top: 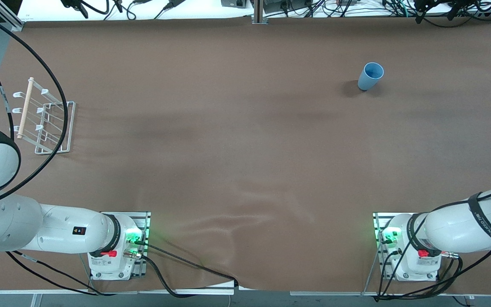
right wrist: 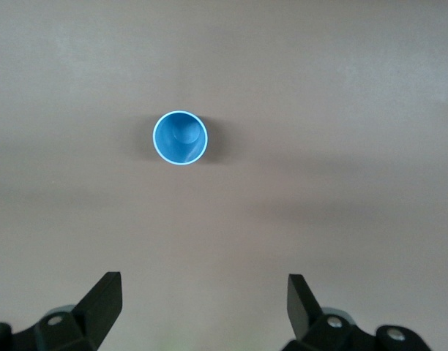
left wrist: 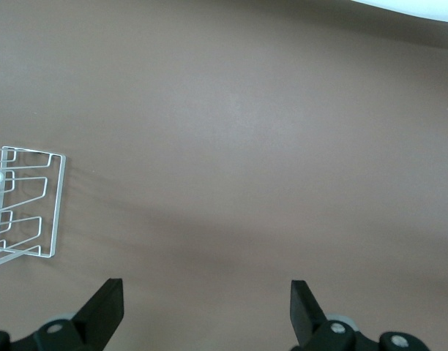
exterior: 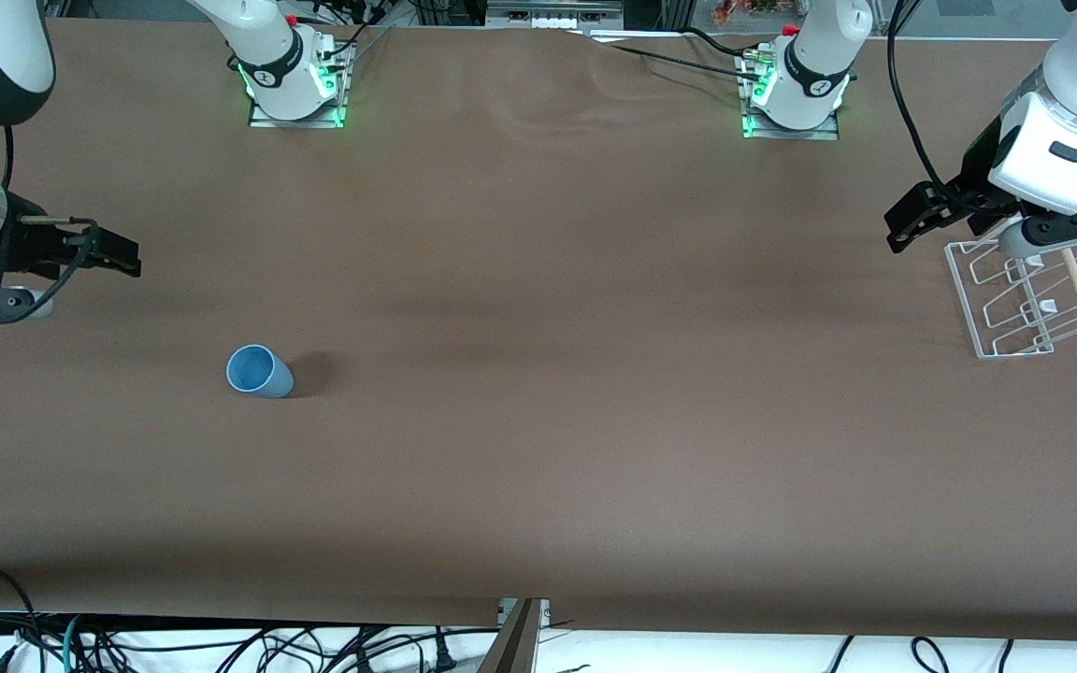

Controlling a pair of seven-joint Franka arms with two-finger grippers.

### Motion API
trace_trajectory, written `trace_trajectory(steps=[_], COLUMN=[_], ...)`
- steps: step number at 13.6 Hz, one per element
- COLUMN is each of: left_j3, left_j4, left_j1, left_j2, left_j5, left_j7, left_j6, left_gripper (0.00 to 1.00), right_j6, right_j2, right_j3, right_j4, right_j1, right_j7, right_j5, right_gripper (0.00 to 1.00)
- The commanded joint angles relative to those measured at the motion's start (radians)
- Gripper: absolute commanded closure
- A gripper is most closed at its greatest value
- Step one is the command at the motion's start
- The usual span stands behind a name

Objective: Transfer cup to left arm and place on rack

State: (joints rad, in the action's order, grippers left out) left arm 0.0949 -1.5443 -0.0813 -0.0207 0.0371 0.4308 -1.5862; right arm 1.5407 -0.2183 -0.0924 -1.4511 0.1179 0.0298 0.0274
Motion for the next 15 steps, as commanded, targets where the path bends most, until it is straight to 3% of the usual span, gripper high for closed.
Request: trace_trajectory(steps=[1,10,15], left_j3=[0.002,0.002,0.0], left_j4=[0.016,0.01,0.012], left_j1=[0.003,0.002,0.003], left_j2=[0.002,-0.002,-0.008], left_j5=[0.018,0.017,0.015], left_j7=[-0.003,0.003,0.002], left_j6=[0.014,0.009,0.008], left_gripper=[0.0,0.0,0.0], right_j6=[0.08,0.292,0.364], right_j2=[-0.058,-0.294,-0.332], right_j3=[0.01,0.013,0.014], right_j4=[-0.004,-0.031,-0.081], right_j1=[-0.009,-0.044,-0.043], right_j7=[-0.01,0.044,0.045], right_j5=[0.017,0.0,-0.041], right_gripper=[0.0,0.0,0.0])
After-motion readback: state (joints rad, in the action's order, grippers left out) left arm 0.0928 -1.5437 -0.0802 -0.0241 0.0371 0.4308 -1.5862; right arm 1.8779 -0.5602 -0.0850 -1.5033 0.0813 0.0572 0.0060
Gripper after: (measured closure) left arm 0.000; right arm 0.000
